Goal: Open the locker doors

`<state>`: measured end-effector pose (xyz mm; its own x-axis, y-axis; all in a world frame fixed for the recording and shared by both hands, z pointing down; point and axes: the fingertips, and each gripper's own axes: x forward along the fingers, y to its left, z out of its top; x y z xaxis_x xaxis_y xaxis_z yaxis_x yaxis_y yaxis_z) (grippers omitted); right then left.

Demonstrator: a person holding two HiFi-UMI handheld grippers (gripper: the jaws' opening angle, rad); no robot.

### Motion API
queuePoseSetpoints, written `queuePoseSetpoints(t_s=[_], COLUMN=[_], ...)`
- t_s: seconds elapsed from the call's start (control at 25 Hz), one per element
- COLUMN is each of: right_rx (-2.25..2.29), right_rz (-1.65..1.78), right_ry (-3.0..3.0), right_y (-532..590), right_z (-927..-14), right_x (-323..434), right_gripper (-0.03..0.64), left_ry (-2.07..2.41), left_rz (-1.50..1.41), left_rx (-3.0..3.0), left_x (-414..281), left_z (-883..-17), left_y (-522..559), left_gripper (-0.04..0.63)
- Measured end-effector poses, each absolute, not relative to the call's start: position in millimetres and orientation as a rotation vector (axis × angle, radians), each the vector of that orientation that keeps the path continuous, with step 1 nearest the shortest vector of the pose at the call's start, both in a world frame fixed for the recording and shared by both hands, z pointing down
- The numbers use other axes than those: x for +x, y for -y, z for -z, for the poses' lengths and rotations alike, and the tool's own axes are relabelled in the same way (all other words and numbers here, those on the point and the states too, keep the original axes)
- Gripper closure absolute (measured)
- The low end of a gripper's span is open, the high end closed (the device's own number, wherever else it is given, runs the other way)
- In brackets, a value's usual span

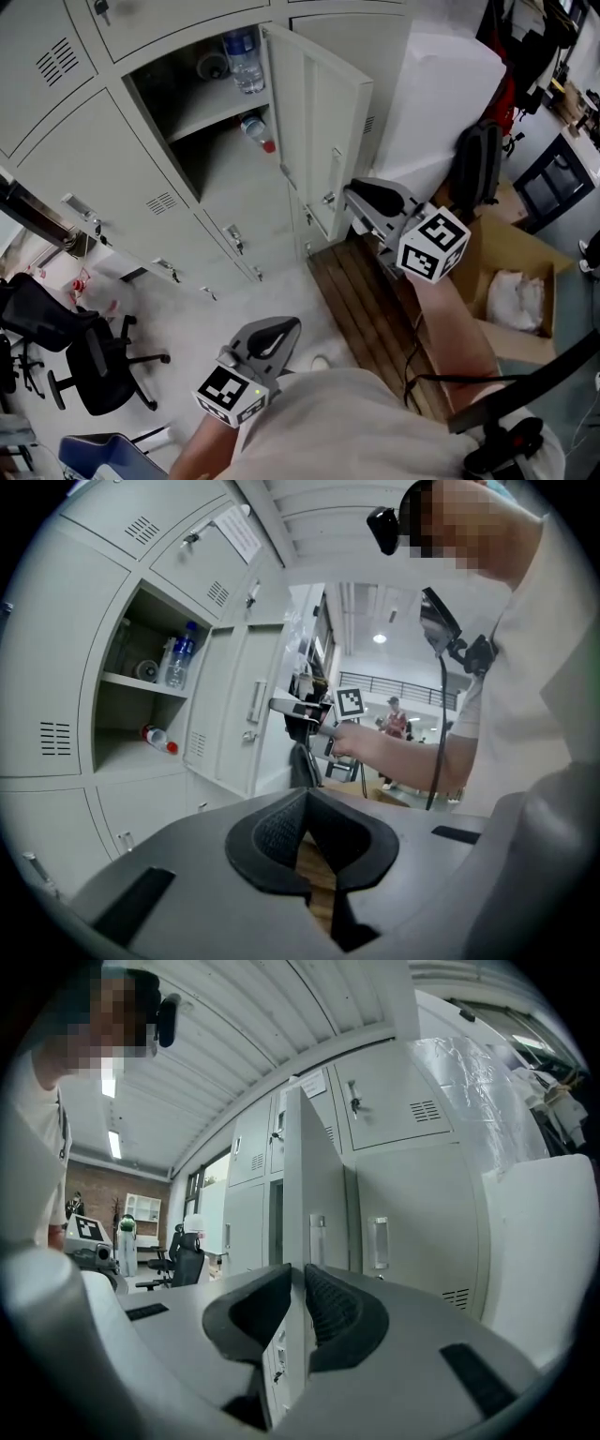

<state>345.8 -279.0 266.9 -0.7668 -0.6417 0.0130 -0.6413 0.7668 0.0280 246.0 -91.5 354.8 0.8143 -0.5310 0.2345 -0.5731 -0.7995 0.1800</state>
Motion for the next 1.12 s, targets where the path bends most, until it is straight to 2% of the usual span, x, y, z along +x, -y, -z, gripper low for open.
queuePoseSetpoints(t_s=[0.4, 1.12], right_rx=[1.12, 1.242], right_rz=[0.012, 0.055], right_ry=[2.959, 2.942], right_y=[298, 300], right_z=[-267, -266], right_x=[385, 405], right_gripper=[0.566, 0.566], left_ry=[0.915, 0.997], left_rz=[-0.283, -0.336], left_rx=[2.731, 2.683], left_x=[260, 251], left_z=[-354, -358], left_y=[84, 52], left_gripper=[0.585, 0.584])
